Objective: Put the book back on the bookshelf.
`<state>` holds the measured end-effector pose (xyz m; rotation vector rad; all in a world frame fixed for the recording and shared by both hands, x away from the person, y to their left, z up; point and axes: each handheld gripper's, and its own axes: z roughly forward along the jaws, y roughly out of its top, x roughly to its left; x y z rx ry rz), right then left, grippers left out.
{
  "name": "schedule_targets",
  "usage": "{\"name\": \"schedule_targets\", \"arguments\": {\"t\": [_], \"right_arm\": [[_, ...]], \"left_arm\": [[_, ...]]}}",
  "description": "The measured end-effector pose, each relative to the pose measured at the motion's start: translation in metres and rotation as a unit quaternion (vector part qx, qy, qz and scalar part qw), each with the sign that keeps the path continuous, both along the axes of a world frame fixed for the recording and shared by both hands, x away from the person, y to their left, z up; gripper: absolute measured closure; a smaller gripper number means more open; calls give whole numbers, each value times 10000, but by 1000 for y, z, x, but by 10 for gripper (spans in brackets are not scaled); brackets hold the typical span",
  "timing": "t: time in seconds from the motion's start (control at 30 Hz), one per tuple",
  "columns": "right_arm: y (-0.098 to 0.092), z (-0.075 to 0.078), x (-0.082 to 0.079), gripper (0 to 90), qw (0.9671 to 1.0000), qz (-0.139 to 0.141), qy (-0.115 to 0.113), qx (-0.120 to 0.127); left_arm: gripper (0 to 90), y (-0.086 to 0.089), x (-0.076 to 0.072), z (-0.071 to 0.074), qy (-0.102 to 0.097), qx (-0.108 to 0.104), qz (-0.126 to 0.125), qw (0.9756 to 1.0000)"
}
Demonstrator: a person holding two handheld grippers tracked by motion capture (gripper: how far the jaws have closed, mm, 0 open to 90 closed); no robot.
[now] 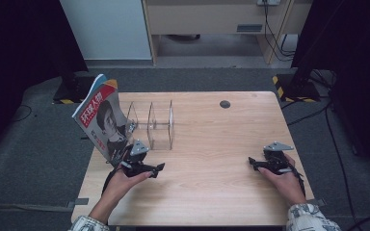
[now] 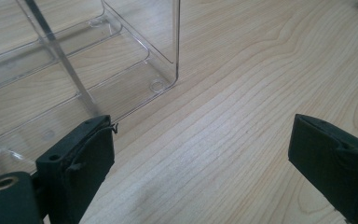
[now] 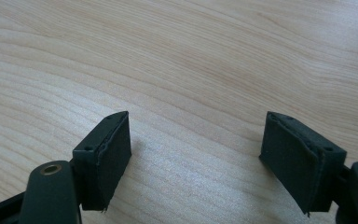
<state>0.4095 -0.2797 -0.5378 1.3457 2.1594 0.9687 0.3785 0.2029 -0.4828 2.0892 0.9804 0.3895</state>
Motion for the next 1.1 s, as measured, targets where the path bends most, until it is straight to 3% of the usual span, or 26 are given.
{"name": "schedule_targets", "arguments": {"t": [0.6, 0.9, 1.1], "right_arm": [[-1, 0, -1, 240, 10000, 11, 1, -20], [-1, 0, -1, 235, 10000, 15, 4, -23], [-1, 0, -2, 233, 10000, 12, 14, -10]], "left_arm": [[60, -39, 4, -8, 73, 94, -392, 9992], [58, -67, 11, -14, 163, 294, -677, 9971], [57, -93, 16, -26, 323, 576, -859, 9941]]}}
